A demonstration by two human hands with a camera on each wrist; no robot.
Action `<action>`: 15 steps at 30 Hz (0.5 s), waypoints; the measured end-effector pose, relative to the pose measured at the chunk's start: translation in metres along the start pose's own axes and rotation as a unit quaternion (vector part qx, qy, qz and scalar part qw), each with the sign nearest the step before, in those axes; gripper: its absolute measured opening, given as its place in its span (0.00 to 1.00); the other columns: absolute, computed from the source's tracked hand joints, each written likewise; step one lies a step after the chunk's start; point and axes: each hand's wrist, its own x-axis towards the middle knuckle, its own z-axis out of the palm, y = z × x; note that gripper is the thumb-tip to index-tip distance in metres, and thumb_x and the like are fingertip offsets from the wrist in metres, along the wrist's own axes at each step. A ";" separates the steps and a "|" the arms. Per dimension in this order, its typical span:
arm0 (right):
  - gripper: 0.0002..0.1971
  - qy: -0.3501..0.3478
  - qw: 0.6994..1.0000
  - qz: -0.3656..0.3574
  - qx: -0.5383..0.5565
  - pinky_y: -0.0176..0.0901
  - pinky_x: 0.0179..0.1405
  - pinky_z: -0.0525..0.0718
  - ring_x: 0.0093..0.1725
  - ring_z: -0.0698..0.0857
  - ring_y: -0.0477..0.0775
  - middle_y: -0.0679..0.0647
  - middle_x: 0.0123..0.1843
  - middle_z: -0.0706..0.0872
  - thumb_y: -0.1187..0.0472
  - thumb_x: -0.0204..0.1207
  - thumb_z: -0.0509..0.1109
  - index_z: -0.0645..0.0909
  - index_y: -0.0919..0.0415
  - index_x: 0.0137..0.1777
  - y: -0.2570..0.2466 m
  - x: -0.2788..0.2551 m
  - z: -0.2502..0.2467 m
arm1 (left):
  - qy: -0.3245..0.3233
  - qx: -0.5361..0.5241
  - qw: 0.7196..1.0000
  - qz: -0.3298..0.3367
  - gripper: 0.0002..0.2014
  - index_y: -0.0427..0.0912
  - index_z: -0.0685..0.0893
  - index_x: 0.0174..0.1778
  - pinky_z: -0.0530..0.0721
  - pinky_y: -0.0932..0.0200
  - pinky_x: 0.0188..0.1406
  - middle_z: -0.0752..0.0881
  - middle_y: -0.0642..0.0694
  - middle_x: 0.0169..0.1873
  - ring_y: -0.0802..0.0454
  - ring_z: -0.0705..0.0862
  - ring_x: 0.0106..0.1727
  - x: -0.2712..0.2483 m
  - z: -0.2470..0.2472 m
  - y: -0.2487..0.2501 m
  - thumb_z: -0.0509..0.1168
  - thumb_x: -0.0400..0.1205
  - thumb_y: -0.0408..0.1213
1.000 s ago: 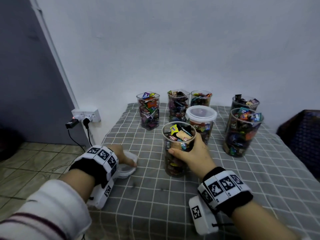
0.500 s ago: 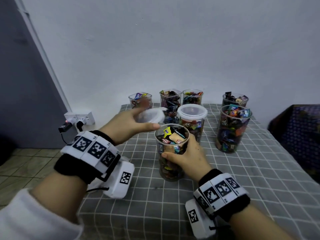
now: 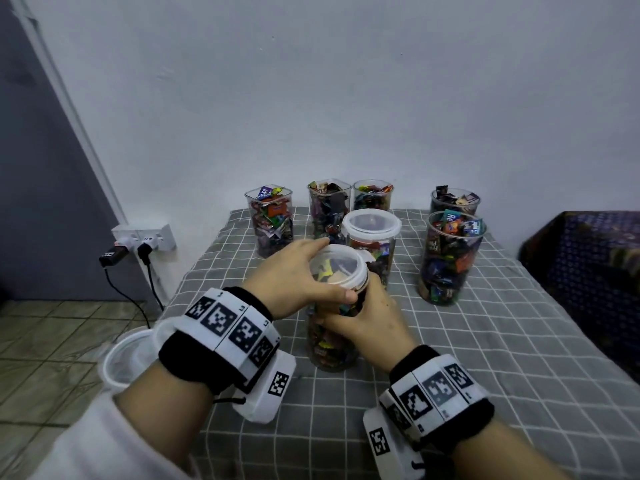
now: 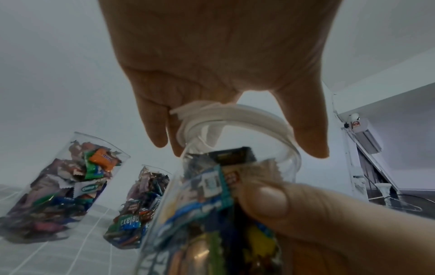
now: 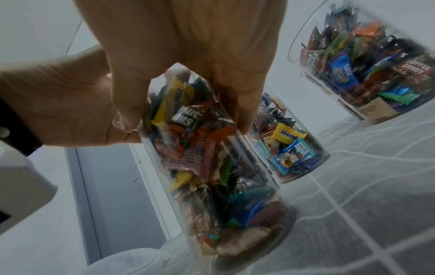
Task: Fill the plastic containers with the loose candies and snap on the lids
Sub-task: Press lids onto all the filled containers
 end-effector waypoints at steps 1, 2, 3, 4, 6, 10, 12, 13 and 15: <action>0.37 -0.001 1.000 0.000 0.001 0.33 0.47 0.72 0.56 0.76 0.41 0.42 0.59 0.77 0.54 0.63 0.80 0.66 0.49 0.71 0.000 -0.001 0.000 | -0.003 0.008 1.000 0.000 0.62 0.49 0.60 0.81 0.65 0.51 0.77 0.65 0.51 0.78 0.54 0.65 0.77 0.000 0.000 0.001 0.66 0.49 0.72; 0.37 0.000 1.000 -0.001 0.003 0.33 0.46 0.72 0.56 0.76 0.41 0.42 0.60 0.78 0.54 0.63 0.80 0.66 0.49 0.71 0.000 -0.001 0.000 | -0.007 0.016 1.000 0.004 0.60 0.49 0.60 0.81 0.64 0.52 0.77 0.64 0.51 0.78 0.54 0.65 0.77 0.000 0.000 0.002 0.68 0.52 0.70; 0.38 0.001 1.000 -0.004 0.004 0.33 0.47 0.73 0.57 0.76 0.42 0.43 0.61 0.78 0.54 0.63 0.80 0.66 0.49 0.71 0.000 -0.001 0.000 | -0.011 0.026 1.000 0.008 0.58 0.49 0.59 0.81 0.63 0.53 0.77 0.64 0.51 0.78 0.54 0.64 0.77 0.000 0.000 0.004 0.70 0.56 0.68; 0.38 0.001 1.000 -0.006 0.003 0.34 0.49 0.73 0.58 0.77 0.43 0.44 0.63 0.78 0.55 0.62 0.80 0.66 0.49 0.71 0.001 -0.001 0.000 | -0.013 0.036 0.999 0.012 0.56 0.48 0.59 0.82 0.63 0.54 0.77 0.64 0.51 0.78 0.54 0.64 0.77 0.000 0.001 0.006 0.73 0.60 0.67; 0.39 -0.001 1.000 -0.004 0.002 0.37 0.53 0.74 0.61 0.78 0.46 0.46 0.65 0.79 0.55 0.62 0.80 0.65 0.49 0.72 0.001 0.000 0.001 | -0.006 0.047 0.999 0.011 0.51 0.47 0.59 0.81 0.63 0.54 0.76 0.64 0.50 0.78 0.53 0.64 0.77 0.001 0.000 0.008 0.75 0.65 0.61; 0.46 0.001 0.999 -0.013 0.042 0.45 0.62 0.79 0.64 0.79 0.43 0.43 0.66 0.79 0.44 0.51 0.79 0.66 0.47 0.72 0.003 0.000 0.006 | -0.003 0.034 0.999 0.004 0.57 0.49 0.61 0.80 0.65 0.56 0.73 0.66 0.51 0.76 0.54 0.66 0.75 0.001 0.005 0.007 0.70 0.55 0.67; 0.45 -0.005 0.998 -0.020 0.064 0.52 0.66 0.79 0.66 0.78 0.43 0.42 0.66 0.79 0.44 0.51 0.78 0.67 0.44 0.72 0.006 -0.001 0.008 | 0.019 0.004 1.000 0.009 0.59 0.49 0.62 0.80 0.65 0.59 0.71 0.67 0.53 0.74 0.55 0.67 0.74 -0.001 0.011 0.004 0.66 0.51 0.69; 0.43 -0.012 0.997 -0.027 0.073 0.53 0.67 0.78 0.67 0.78 0.43 0.42 0.67 0.79 0.47 0.52 0.78 0.67 0.42 0.71 0.008 0.000 0.007 | 0.031 -0.016 0.999 0.013 0.59 0.49 0.62 0.80 0.64 0.61 0.69 0.66 0.53 0.74 0.56 0.66 0.74 -0.003 0.014 0.002 0.66 0.51 0.70; 0.38 -0.027 0.996 -0.038 0.079 0.52 0.70 0.76 0.69 0.77 0.42 0.42 0.68 0.78 0.51 0.56 0.75 0.66 0.38 0.69 0.008 -0.001 0.004 | 0.043 -0.070 0.997 0.011 0.59 0.48 0.58 0.81 0.61 0.63 0.70 0.62 0.54 0.78 0.57 0.62 0.77 -0.004 0.017 -0.002 0.64 0.54 0.72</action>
